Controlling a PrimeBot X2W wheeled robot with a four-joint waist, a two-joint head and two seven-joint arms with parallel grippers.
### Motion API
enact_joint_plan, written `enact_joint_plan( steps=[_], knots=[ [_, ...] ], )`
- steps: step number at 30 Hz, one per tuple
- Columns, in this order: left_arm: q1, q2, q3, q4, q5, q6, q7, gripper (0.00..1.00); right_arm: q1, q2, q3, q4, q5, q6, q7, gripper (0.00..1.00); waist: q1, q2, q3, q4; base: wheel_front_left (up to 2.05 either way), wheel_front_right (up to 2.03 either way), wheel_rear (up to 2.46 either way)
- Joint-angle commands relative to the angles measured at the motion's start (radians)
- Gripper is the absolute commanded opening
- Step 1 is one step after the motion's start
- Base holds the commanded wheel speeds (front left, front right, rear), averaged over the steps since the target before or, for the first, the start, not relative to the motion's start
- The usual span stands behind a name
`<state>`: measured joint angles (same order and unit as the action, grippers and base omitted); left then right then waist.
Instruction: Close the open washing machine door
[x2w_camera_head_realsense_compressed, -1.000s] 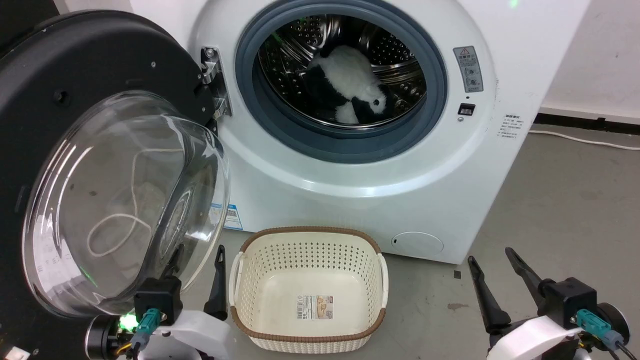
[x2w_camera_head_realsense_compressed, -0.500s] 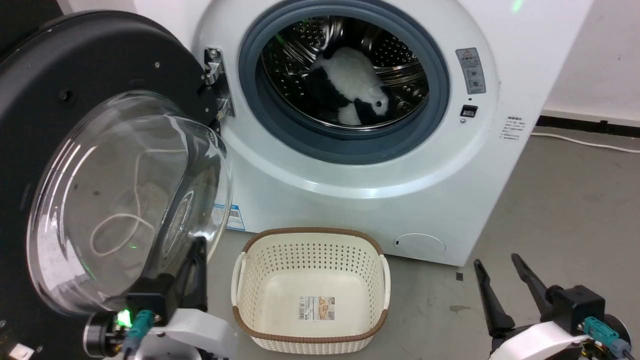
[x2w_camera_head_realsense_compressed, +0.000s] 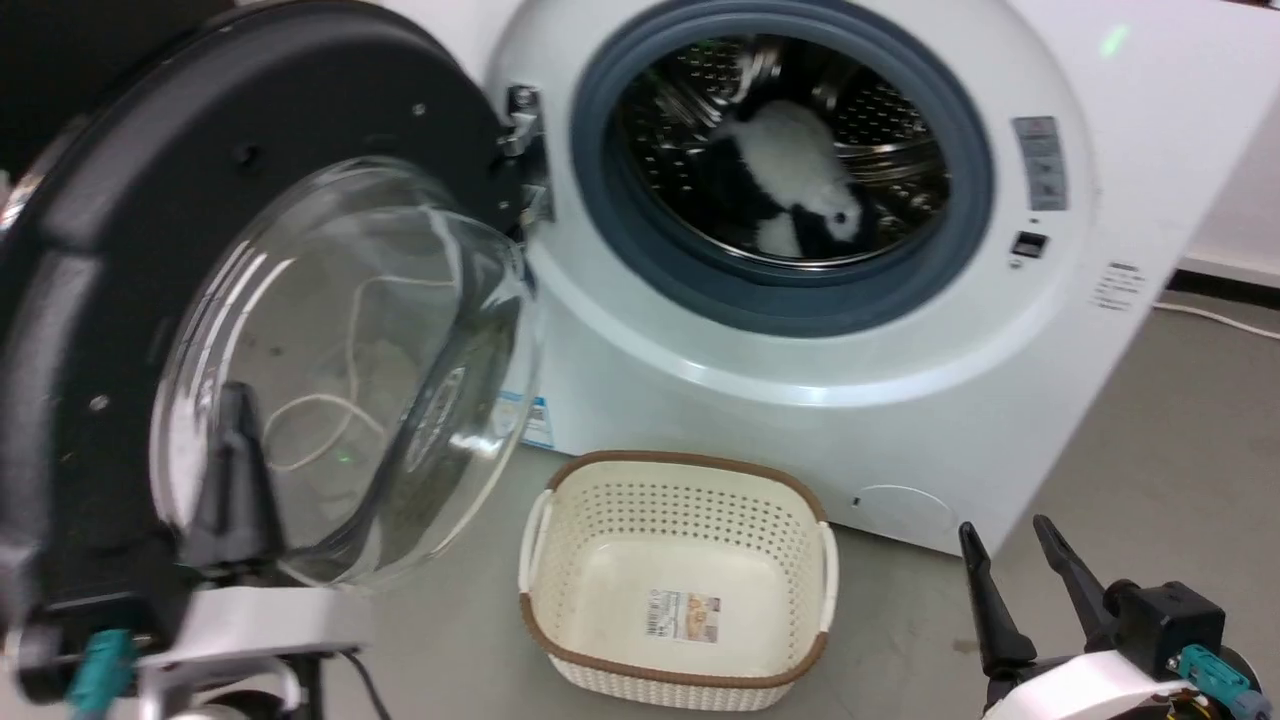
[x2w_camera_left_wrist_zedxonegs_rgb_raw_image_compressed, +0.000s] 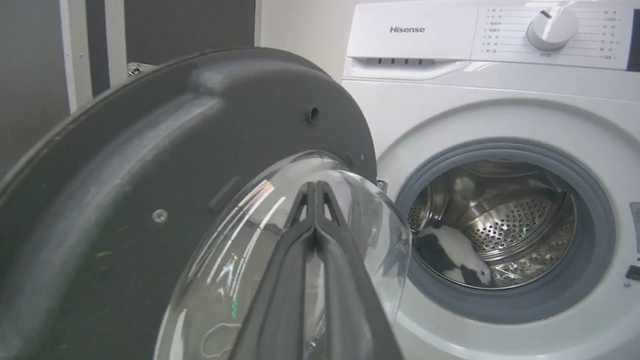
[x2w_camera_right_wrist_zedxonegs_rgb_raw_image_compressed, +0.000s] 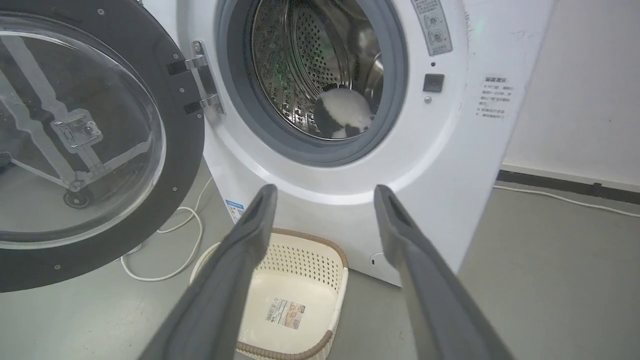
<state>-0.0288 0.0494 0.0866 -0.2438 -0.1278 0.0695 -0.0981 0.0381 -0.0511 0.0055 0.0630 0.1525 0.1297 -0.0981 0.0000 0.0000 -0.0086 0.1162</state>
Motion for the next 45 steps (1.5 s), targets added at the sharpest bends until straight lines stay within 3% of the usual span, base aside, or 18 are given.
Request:
enact_joint_plan(
  steps=[1, 12, 17, 21, 26, 31, 39, 45],
  knots=[
    [-0.016, 0.001, 0.023, -0.026, -0.016, 0.012, -0.009, 0.00, 0.011, 0.000, 0.001, 0.006, 0.013, 0.001, -0.009, 1.00, 0.0000, 0.0000, -0.001, 0.027, 0.00, 0.00, 0.00],
    [-0.050, 0.001, 0.248, -0.038, -0.076, 0.017, -0.030, 0.00, 0.015, 0.000, 0.004, 0.021, 0.043, 0.001, -0.030, 1.00, 0.0000, 0.0000, 0.006, 0.104, 0.00, 0.00, 0.00],
    [-0.082, 0.007, 0.350, 0.034, -0.104, -0.012, -0.040, 0.00, 0.013, 0.000, -0.003, 0.025, 0.049, 0.001, -0.041, 1.00, 0.0000, 0.0000, 0.029, 0.122, 0.00, 0.00, 0.00],
    [-0.112, 0.057, 0.375, 0.148, -0.119, -0.033, -0.038, 0.00, 0.010, 0.001, -0.013, 0.026, 0.047, 0.001, -0.045, 1.00, 0.0000, 0.0000, 0.049, 0.134, 0.00, 0.00, 0.00],
    [-0.160, 0.163, 0.369, 0.286, -0.124, -0.058, 0.032, 0.00, 0.001, 0.001, -0.020, 0.018, 0.047, 0.001, -0.042, 1.00, 0.0000, 0.0000, 0.074, 0.140, 0.00, 0.00, 0.00],
    [-0.181, 0.236, 0.332, 0.367, -0.152, -0.114, 0.152, 0.00, -0.006, 0.001, -0.024, 0.010, 0.054, 0.001, -0.042, 1.00, 0.0000, 0.0000, 0.092, 0.147, 0.00, 0.00, 0.00],
    [-0.161, 0.259, 0.256, 0.392, -0.312, -0.157, 0.373, 0.00, -0.001, 0.001, -0.033, 0.022, 0.079, 0.001, -0.058, 1.00, 0.0000, 0.0000, 0.092, 0.184, 0.00, 0.00, 0.00],
    [-0.095, 0.285, 0.122, 0.307, -0.432, -0.166, 0.503, 0.00, -0.003, 0.001, -0.044, 0.040, 0.104, 0.001, -0.077, 1.00, 0.0000, 0.0000, 0.076, 0.219, 0.00, 0.00, 0.00]
  ],
)
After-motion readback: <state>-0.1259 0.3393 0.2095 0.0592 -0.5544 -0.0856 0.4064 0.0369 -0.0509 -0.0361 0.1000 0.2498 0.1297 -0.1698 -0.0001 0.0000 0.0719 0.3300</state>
